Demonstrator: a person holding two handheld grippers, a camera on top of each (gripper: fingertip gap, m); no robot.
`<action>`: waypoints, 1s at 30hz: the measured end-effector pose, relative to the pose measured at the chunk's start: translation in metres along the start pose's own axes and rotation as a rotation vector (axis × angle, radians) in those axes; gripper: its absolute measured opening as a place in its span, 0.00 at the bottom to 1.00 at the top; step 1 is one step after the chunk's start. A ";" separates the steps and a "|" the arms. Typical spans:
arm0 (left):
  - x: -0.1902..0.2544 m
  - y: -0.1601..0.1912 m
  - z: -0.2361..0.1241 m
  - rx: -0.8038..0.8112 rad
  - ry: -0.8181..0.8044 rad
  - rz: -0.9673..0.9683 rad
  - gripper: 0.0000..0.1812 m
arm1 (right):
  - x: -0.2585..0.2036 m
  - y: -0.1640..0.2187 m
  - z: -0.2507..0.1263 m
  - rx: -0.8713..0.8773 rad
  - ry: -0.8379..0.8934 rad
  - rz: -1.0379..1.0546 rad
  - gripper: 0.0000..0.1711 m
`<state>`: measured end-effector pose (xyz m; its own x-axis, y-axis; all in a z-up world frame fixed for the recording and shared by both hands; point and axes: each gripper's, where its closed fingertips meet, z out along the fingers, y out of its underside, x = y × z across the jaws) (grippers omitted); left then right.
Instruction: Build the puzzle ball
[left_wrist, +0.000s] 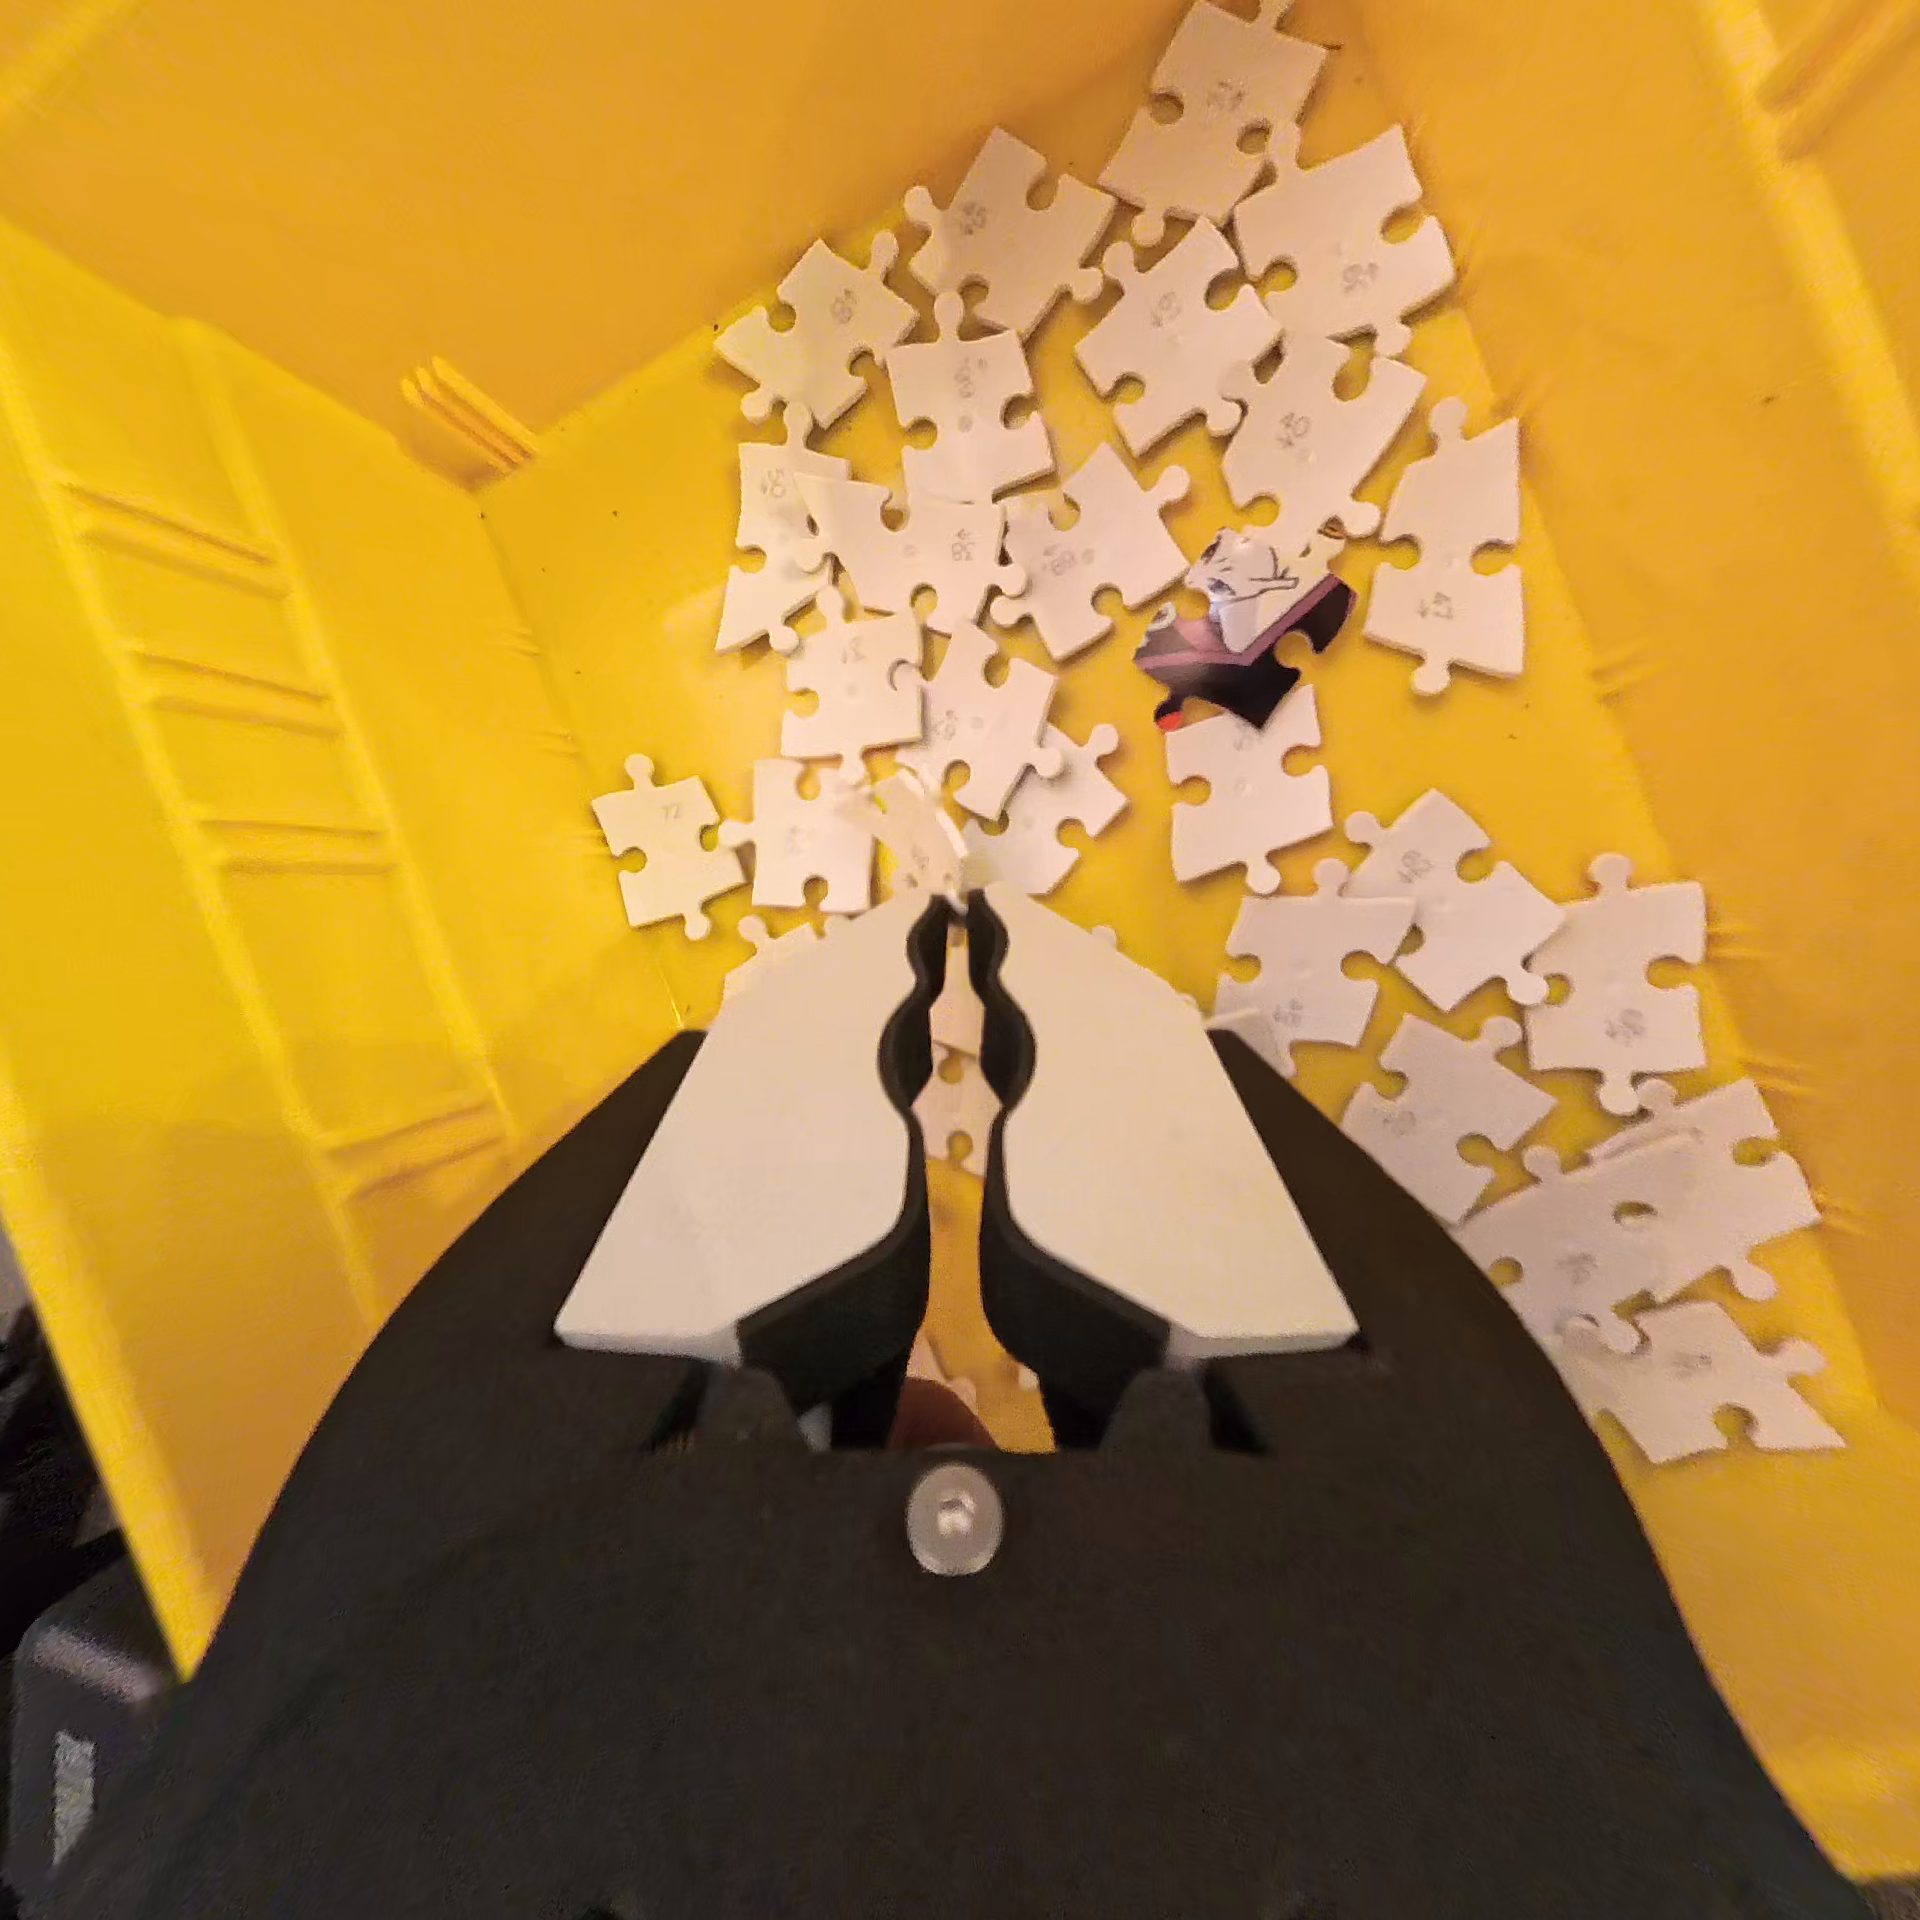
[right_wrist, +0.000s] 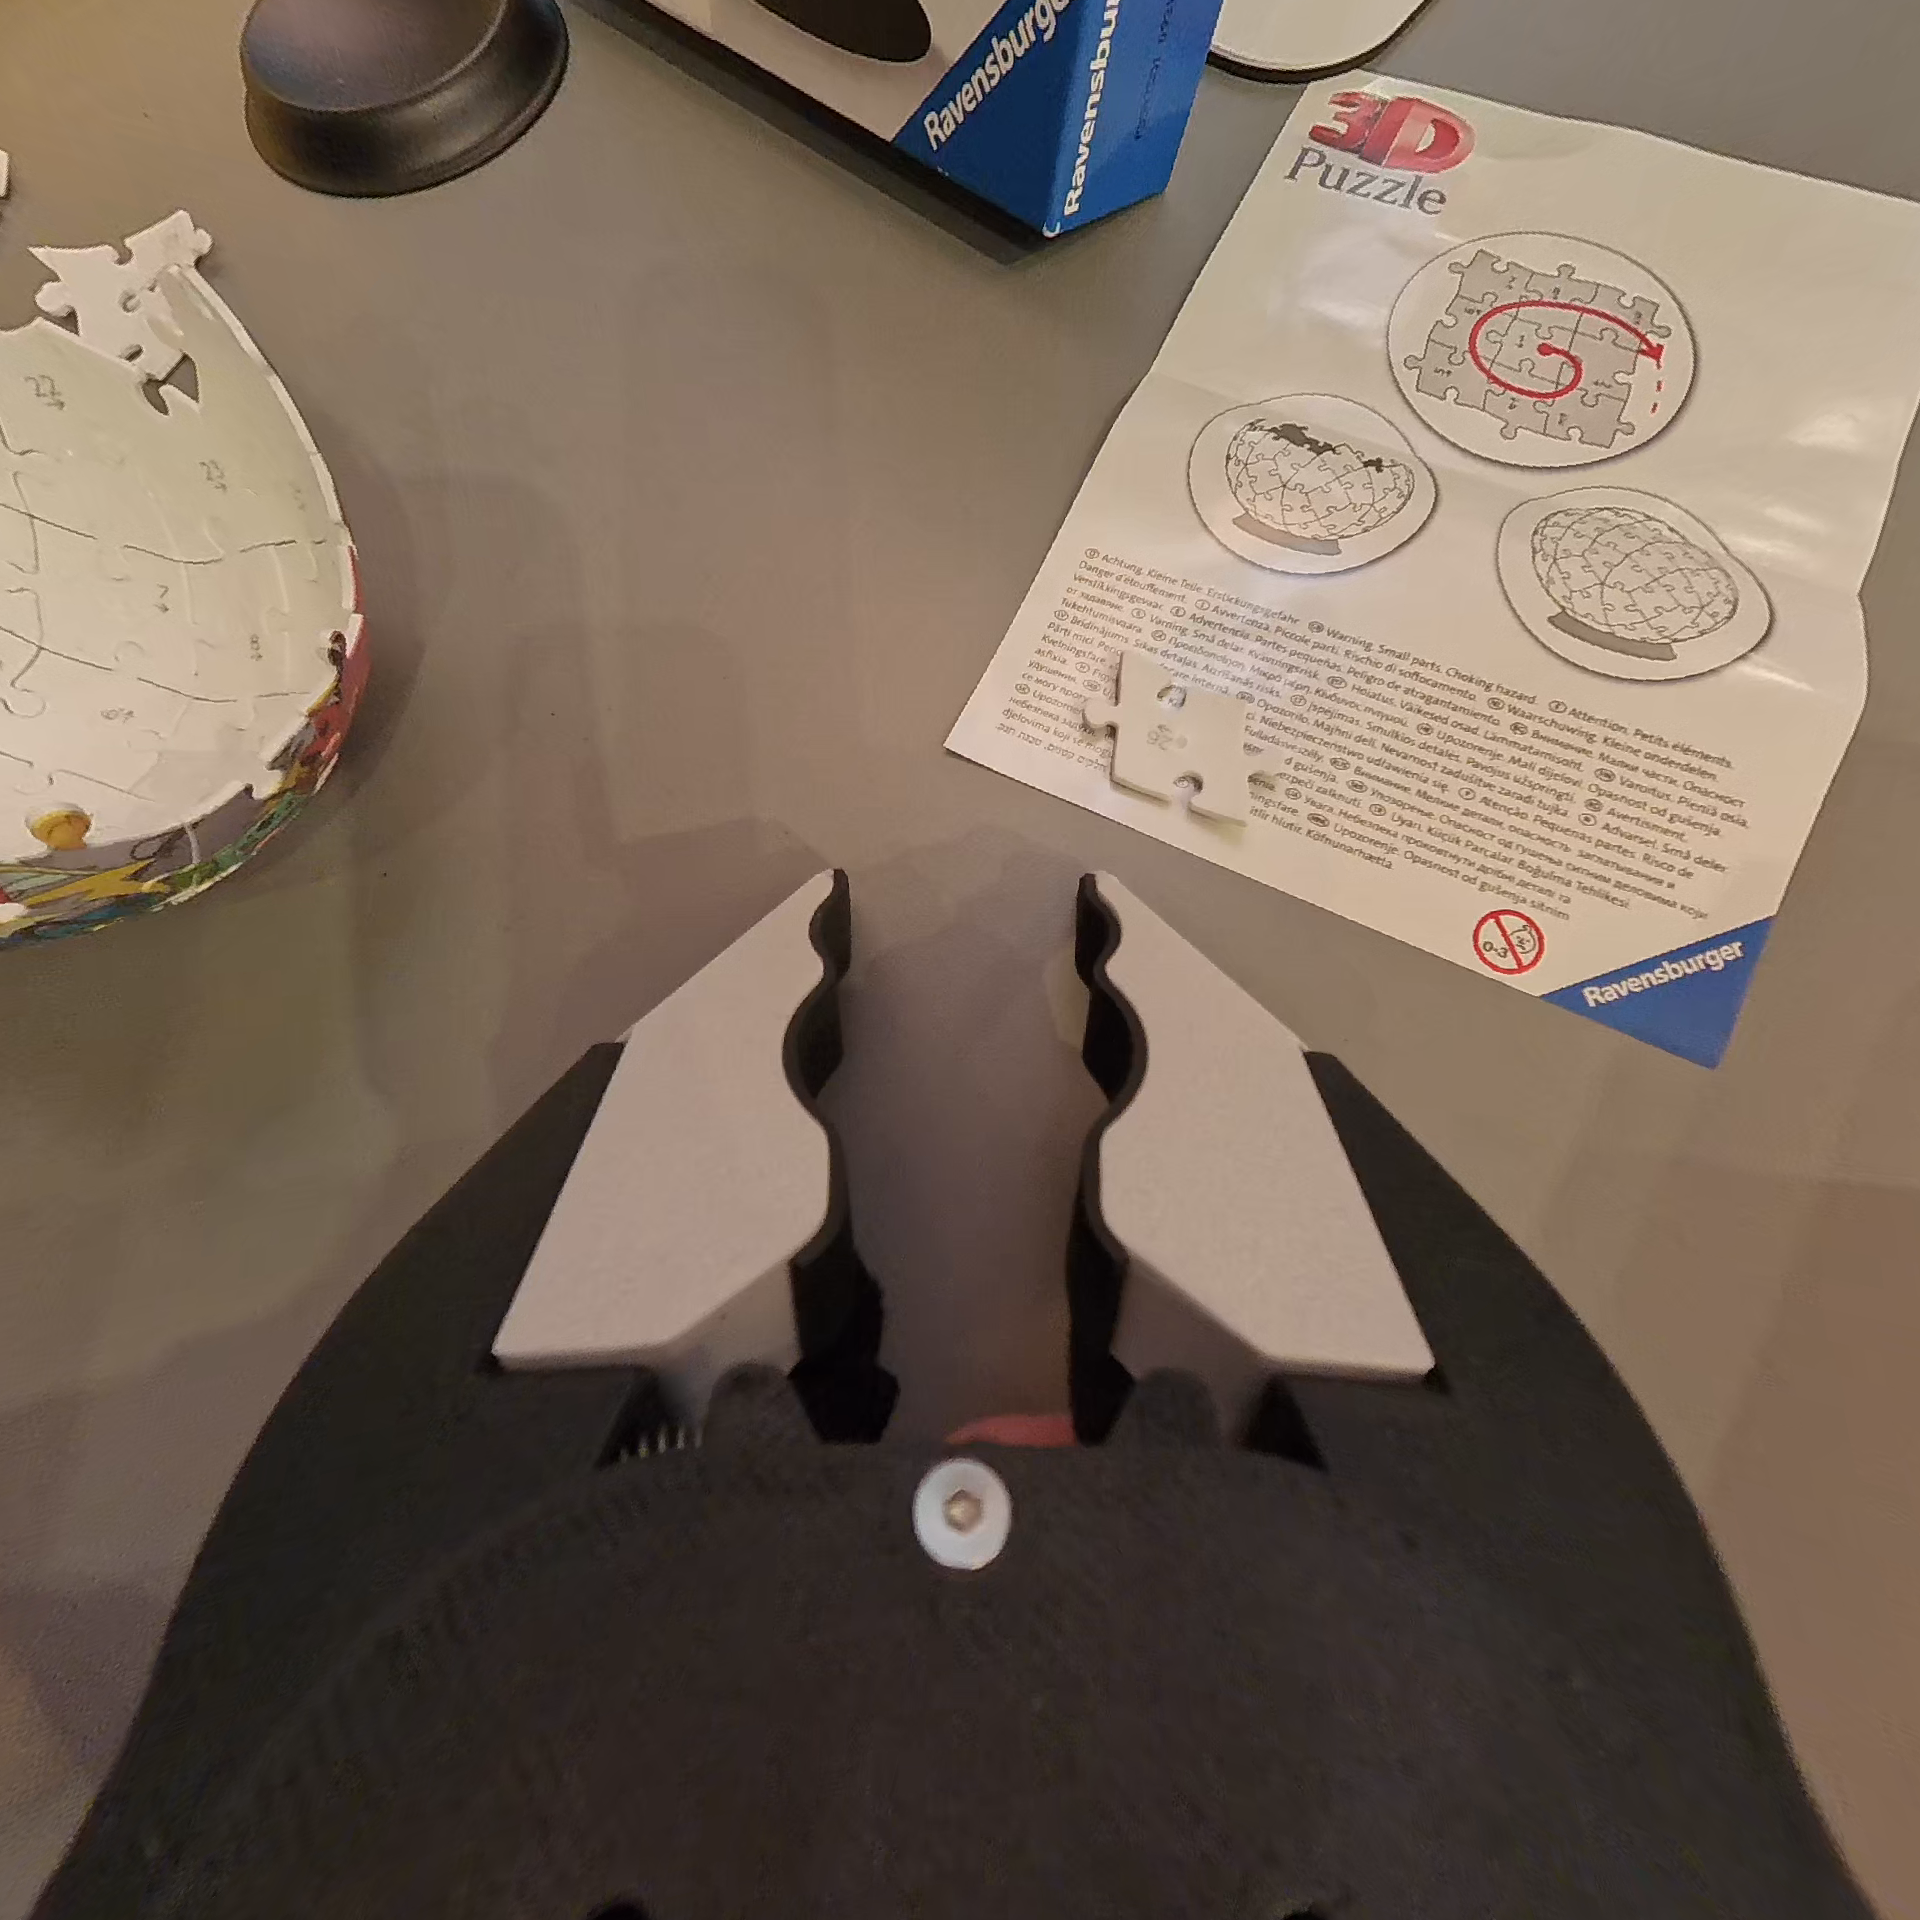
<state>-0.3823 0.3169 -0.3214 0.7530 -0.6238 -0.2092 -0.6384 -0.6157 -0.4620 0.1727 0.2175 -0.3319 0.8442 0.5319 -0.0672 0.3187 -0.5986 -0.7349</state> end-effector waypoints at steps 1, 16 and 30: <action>0.001 0.001 -0.003 -0.003 0.001 0.005 0.01 | 0.000 0.000 0.000 0.000 0.000 0.000 0.25; 0.040 0.041 -0.048 -0.083 0.115 0.121 0.04 | 0.000 0.000 0.000 0.003 -0.009 0.011 0.24; -0.001 0.028 -0.066 0.032 0.011 -0.002 0.16 | 0.000 0.000 -0.001 0.005 -0.016 0.017 0.24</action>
<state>-0.4117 0.2682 -0.2773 0.7527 -0.6276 -0.1991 -0.6311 -0.6016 -0.4896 0.1733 0.2176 -0.3312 0.8426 0.5308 -0.0906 0.3020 -0.6052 -0.7366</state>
